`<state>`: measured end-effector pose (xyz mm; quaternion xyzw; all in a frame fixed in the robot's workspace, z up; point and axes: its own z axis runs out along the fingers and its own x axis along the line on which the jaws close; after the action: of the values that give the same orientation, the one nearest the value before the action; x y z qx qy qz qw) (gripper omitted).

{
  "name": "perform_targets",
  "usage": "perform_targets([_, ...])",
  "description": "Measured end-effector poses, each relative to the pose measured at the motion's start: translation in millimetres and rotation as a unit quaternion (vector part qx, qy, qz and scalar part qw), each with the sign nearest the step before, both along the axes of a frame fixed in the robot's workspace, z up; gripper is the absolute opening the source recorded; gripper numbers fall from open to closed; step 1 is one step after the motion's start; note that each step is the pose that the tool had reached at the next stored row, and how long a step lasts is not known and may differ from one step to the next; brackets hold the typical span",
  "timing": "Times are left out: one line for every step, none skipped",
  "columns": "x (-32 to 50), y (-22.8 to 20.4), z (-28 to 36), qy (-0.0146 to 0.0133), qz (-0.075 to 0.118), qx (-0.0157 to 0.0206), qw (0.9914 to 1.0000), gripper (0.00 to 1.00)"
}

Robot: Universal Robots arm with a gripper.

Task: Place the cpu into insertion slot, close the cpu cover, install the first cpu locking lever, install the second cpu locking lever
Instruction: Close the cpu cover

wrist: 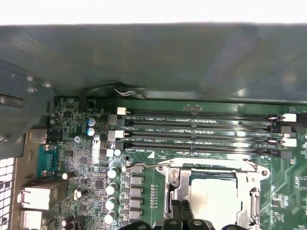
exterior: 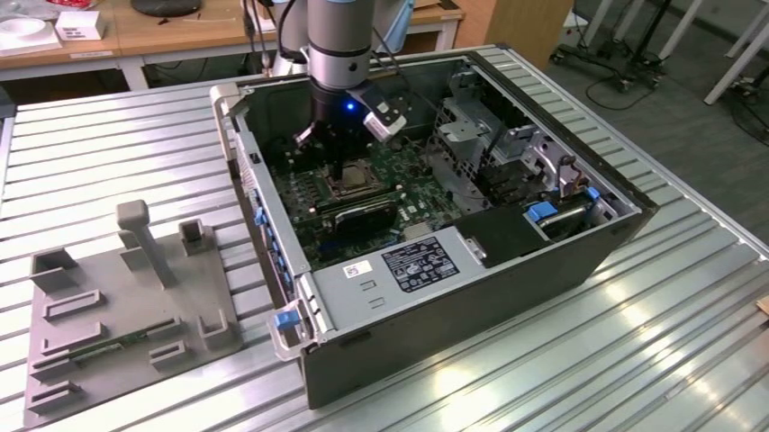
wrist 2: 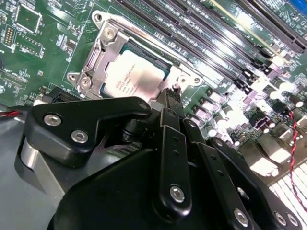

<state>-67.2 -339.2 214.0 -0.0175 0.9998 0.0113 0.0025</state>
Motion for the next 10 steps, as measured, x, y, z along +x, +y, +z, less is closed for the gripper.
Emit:
perform_targets([0.0, 0.0, 1.3, 0.0, 0.0, 0.0, 1.0, 0.11])
perform_targets([0.0, 0.0, 2.5, 0.0, 0.0, 0.0, 1.0, 0.11])
perform_targets([0.0, 0.0, 3.6, -0.0001, 0.0, 0.0001, 1.0, 0.11])
perform_targets([0.0, 0.0, 4.3, 0.0, 0.0, 0.0001, 1.0, 0.11])
perform_targets([0.1, 0.0, 4.3, -0.0001, 0.0, 0.0002, 1.0, 0.11])
perform_targets([0.1, 0.1, 4.3, -0.0001, 0.0, 0.0002, 1.0, 0.11])
perform_targets([0.0, 0.1, 4.4, -0.0001, 0.0, 0.0002, 1.0, 0.11])
perform_targets([0.0, 0.0, 4.5, -0.0001, 0.0, 0.0001, 1.0, 0.11])
perform_targets([0.0, 0.0, 4.6, 0.0, 0.0, 0.0001, 1.0, 0.11])
perform_targets([0.3, 0.0, 4.6, 0.0, 0.0, 0.0, 1.0, 0.11])
